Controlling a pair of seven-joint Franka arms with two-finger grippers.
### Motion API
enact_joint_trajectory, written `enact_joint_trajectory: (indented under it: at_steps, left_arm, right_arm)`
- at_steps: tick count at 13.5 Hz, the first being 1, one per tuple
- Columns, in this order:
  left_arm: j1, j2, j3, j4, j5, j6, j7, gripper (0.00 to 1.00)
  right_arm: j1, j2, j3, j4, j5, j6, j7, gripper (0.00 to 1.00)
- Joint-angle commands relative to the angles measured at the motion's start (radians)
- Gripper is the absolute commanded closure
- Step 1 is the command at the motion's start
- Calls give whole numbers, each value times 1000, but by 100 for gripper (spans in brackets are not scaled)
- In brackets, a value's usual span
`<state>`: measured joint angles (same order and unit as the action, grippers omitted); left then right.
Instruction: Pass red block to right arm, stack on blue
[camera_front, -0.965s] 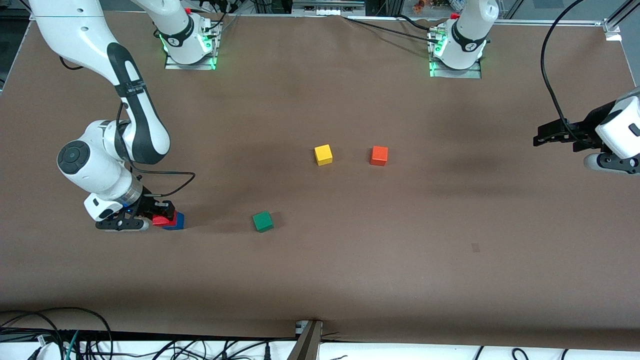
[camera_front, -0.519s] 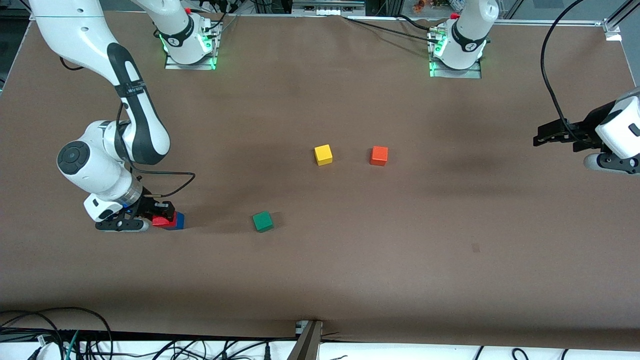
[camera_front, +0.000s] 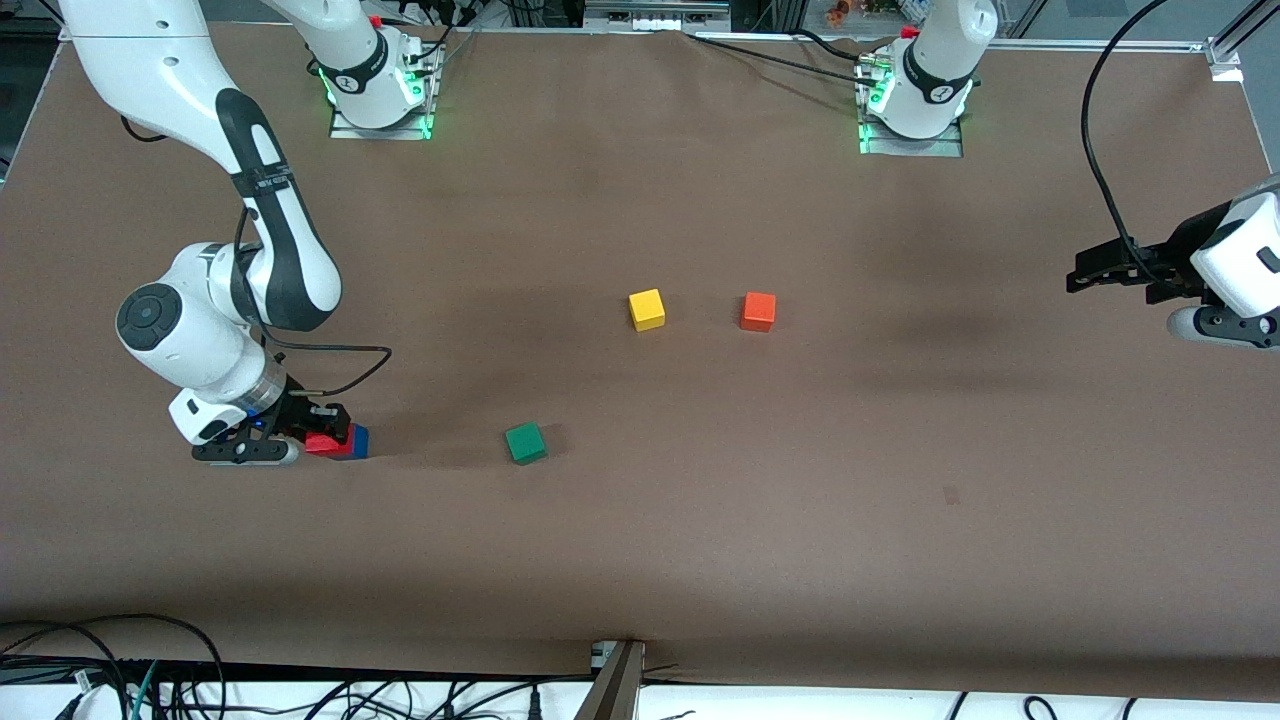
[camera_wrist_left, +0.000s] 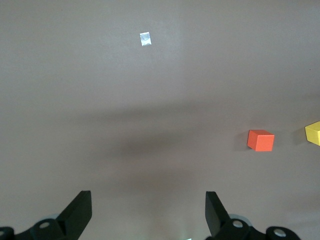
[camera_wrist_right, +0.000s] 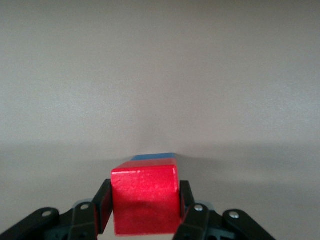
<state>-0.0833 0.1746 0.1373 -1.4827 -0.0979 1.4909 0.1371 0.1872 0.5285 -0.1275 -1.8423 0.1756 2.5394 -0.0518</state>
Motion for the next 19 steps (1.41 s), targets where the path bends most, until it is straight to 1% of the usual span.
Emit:
enact_joint_trajectory:
  at_steps: [1, 2, 3, 6, 7, 10, 14, 16, 17, 19]
  left_arm:
    - [-4, 9, -2, 27, 20, -11, -4, 0]
    - [-4, 9, -2, 27, 20, -11, -4, 0]
    - [-4, 9, -2, 27, 20, -11, -5, 0]
    - [-4, 9, -2, 27, 18, -11, -5, 0]
    - [-4, 9, -2, 27, 18, -11, -5, 0]
    - [-3, 11, -2, 27, 15, -11, -5, 0]
    - [-3, 11, -2, 27, 14, -11, -5, 0]
    - [-3, 11, -2, 27, 12, -11, -5, 0]
    - [-3, 11, -2, 27, 12, -12, -4, 0]
    - [-3, 11, -2, 27, 12, -12, -4, 0]
  right_arm:
    - [3, 11, 0, 17, -1, 4, 12, 60]
    - [3, 11, 0, 17, 1, 4, 15, 8]
    - [3, 11, 0, 17, 1, 4, 21, 0]
    - [6, -1, 0, 17, 1, -7, 18, 0]
    - [6, -14, 0, 17, 1, -16, 17, 0]
    - [6, -83, -1, 18, -7, -100, 15, 0]
    - [3, -160, -6, 87, -15, -282, -6, 0]
    - [5, -195, -7, 141, -13, -435, 10, 0]
    - [3, -214, -10, 156, -11, -491, 13, 0]
    - [3, -275, -15, 160, -27, -554, 26, 0]
